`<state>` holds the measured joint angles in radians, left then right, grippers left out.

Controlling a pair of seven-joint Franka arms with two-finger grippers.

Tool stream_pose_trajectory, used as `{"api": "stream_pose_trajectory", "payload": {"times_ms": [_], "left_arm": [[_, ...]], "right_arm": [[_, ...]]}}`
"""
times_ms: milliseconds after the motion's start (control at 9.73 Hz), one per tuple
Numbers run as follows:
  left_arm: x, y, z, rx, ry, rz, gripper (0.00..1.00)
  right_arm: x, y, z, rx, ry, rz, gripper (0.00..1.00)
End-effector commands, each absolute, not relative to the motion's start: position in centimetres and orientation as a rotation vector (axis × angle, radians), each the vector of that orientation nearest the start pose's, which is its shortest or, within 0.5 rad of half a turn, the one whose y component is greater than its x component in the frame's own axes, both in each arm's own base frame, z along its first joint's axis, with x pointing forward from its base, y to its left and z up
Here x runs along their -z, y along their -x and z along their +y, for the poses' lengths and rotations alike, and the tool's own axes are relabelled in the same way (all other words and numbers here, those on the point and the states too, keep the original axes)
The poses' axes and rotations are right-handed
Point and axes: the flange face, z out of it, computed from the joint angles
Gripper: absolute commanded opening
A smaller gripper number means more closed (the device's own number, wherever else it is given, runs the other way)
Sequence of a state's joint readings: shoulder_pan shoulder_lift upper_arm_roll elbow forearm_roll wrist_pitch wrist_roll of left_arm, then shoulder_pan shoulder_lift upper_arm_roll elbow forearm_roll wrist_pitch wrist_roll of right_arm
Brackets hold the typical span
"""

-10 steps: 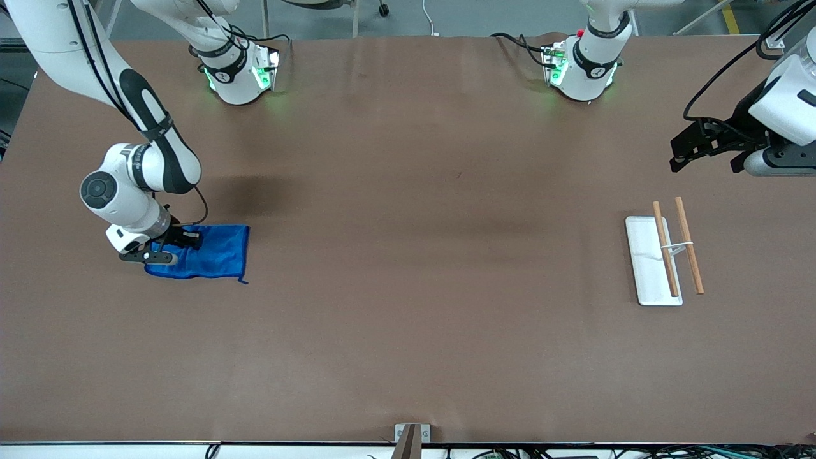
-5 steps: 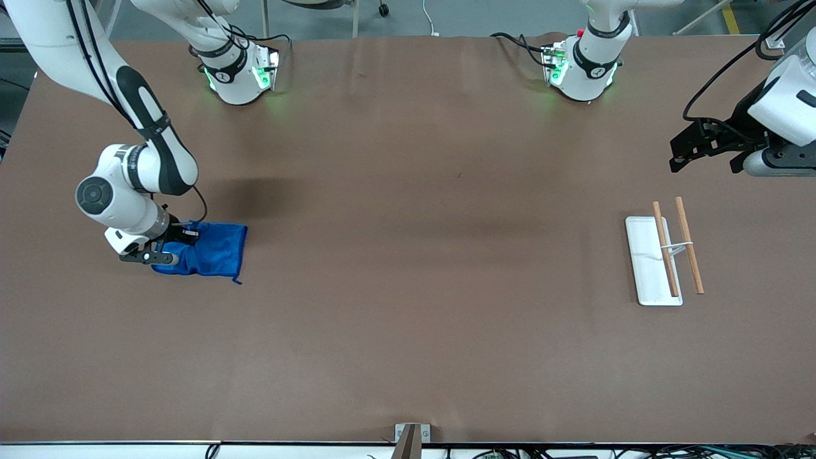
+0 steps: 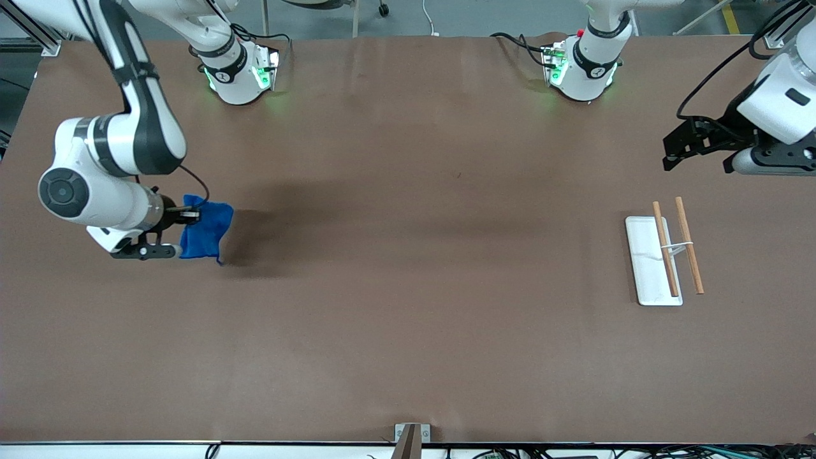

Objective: Right arm passes towel to left arm to hang
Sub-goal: 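Lift the towel with the right gripper while the left gripper approaches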

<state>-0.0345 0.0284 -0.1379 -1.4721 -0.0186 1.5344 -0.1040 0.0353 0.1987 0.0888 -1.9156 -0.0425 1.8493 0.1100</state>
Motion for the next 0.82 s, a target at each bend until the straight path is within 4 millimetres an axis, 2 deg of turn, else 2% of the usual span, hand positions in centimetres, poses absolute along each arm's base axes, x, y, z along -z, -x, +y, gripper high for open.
{"api": "stream_pose_trajectory", "payload": {"times_ms": [0,205,308,411,514,719], "left_arm": [[-63.2,-55.5,-11.1,-0.020,3.187,0.210,0.99],[-63.2,-55.3,-12.0,-0.037,3.255,0.284,1.00],[-63.2,-54.9,-13.6,-0.049,3.273,0.328,0.99],[-62.5,-54.9,-15.1,-0.074,3.271,0.341,0.98],[-61.2,-55.1,-15.8,-0.143,3.267,0.364,1.00],[-59.1,-55.5,-17.0,-0.252,3.324,0.411,1.00]], "right_arm": [[-40.2,-56.8,13.5,-0.377,3.143,-0.159,0.00],[-42.8,-56.3,19.7,-0.309,2.983,-0.188,0.00],[-43.7,-55.8,22.8,-0.278,2.907,-0.213,0.00],[-44.4,-55.4,25.1,-0.261,2.788,-0.168,0.00],[-45.1,-54.7,27.6,-0.258,2.684,-0.144,0.00],[-46.8,-54.3,31.3,-0.206,2.478,-0.042,0.00]]}}
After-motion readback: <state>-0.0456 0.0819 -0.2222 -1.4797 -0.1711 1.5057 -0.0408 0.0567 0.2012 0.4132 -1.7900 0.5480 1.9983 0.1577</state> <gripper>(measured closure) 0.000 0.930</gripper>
